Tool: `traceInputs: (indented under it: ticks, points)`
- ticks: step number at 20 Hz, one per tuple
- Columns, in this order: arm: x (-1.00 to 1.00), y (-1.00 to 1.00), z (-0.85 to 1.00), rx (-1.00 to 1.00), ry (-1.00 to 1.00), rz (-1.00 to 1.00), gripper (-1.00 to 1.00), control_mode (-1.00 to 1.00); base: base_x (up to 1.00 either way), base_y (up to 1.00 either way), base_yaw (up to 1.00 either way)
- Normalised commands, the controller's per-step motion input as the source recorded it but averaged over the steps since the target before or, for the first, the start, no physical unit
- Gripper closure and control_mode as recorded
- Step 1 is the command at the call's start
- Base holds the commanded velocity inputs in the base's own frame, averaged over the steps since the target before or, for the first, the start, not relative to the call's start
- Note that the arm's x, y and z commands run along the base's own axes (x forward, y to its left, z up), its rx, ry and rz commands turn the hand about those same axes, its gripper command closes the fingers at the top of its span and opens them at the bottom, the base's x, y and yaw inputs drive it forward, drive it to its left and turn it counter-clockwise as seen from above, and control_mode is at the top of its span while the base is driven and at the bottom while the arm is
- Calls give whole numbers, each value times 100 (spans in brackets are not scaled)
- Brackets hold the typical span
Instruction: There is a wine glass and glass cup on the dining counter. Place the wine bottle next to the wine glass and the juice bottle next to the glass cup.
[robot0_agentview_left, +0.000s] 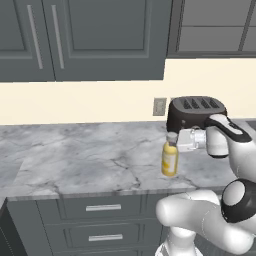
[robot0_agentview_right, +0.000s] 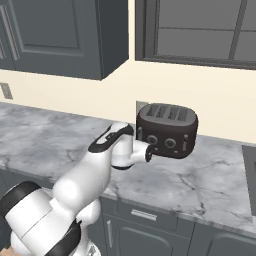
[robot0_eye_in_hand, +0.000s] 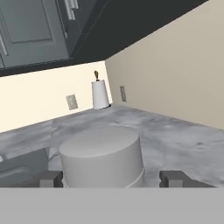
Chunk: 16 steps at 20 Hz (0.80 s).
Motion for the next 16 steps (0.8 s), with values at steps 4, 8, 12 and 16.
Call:
traceInputs:
  ticks: [4,8,12,16]
  points:
    - [-13,0,37,9,0,3,100,-100,0,0,0]
    - [-37,-1,55,0,1,9,100,-100,0,0,0]
    - [-55,-5,55,0,0,8,100,-100,0,0,0]
    - [-59,-5,52,0,0,4,100,-100,0,0,0]
